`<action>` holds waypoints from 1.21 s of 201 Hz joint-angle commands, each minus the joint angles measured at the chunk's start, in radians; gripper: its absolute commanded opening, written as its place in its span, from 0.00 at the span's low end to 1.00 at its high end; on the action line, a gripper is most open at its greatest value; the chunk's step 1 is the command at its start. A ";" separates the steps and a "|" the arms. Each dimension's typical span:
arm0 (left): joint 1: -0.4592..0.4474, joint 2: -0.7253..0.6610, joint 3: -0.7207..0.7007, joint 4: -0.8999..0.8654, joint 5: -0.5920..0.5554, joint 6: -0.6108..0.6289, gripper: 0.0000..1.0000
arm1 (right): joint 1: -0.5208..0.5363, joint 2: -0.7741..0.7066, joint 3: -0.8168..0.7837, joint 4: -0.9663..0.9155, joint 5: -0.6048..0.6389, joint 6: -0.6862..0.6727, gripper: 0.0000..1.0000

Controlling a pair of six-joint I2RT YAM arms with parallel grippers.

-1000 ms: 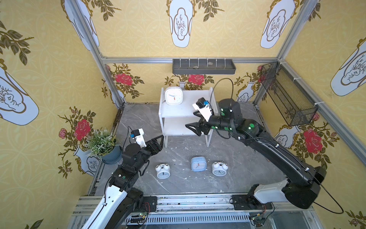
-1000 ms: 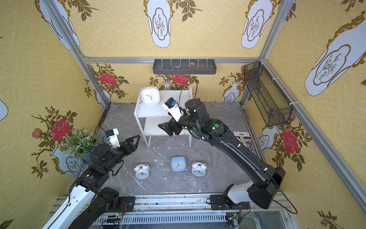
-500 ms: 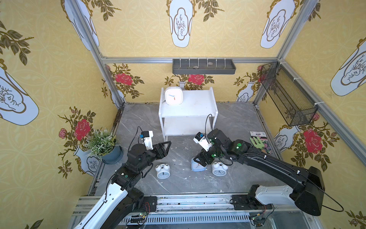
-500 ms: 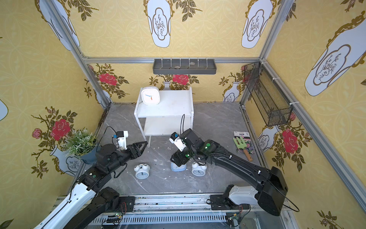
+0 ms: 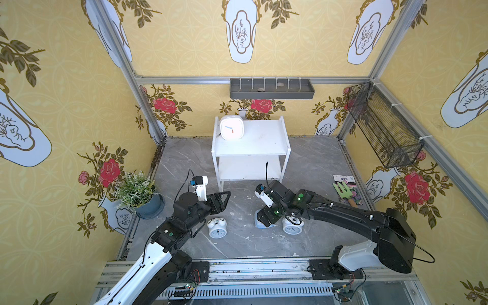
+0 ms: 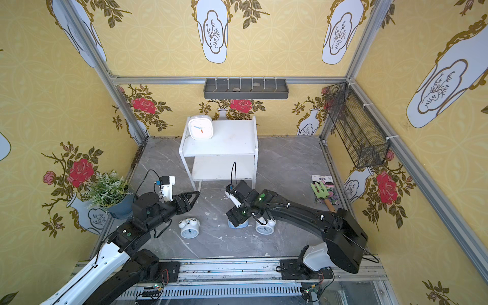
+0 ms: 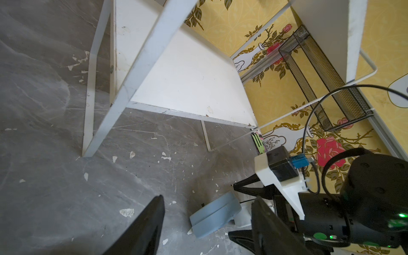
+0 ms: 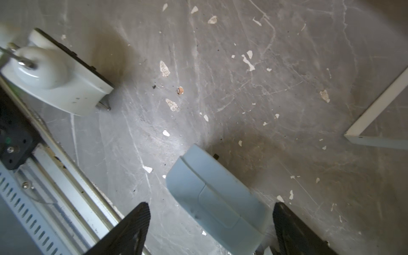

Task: Place the alarm clocks on the shelf by style
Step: Pick up the alarm from the center of the board.

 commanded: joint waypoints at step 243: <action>0.000 0.019 0.018 0.038 -0.012 0.045 0.68 | 0.065 -0.046 -0.114 0.153 -0.025 0.113 0.48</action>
